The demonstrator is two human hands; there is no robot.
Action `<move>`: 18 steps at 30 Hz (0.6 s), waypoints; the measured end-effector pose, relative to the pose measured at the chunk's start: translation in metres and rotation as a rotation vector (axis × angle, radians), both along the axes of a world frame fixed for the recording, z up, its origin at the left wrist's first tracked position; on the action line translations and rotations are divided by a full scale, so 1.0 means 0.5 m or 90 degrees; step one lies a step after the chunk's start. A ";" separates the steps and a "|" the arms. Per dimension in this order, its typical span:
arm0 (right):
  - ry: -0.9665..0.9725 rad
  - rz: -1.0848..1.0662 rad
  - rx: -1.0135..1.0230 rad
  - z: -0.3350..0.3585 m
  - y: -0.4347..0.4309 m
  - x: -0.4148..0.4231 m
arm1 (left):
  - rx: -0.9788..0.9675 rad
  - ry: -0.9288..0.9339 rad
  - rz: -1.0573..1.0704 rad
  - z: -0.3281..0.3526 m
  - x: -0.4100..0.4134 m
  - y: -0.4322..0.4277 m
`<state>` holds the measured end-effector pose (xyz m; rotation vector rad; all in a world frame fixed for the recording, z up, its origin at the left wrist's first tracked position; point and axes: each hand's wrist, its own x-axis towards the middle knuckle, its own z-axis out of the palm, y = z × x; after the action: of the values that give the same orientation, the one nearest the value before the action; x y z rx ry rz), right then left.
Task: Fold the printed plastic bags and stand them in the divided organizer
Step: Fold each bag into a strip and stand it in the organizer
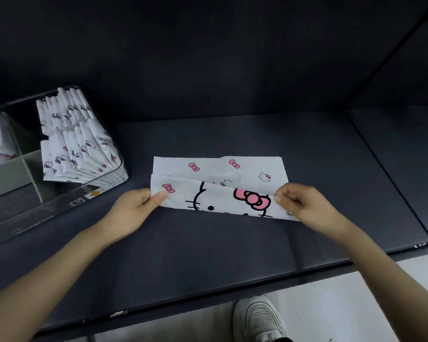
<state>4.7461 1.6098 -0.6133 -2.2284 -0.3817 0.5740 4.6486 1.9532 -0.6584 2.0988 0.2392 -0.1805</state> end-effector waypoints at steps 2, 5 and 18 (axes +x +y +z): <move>0.123 -0.024 0.046 0.017 -0.017 0.012 | -0.008 -0.008 0.013 -0.001 0.002 -0.008; 0.171 -0.066 0.064 0.013 -0.045 0.020 | -0.006 -0.008 0.017 0.003 0.003 -0.009; -0.094 -0.347 -0.121 -0.081 0.036 0.072 | 0.234 -0.067 0.184 -0.007 0.070 -0.043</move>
<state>4.7822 1.6277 -0.6538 -2.4244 0.2199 0.1567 4.6837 1.9318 -0.6619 2.3955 0.5416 0.1586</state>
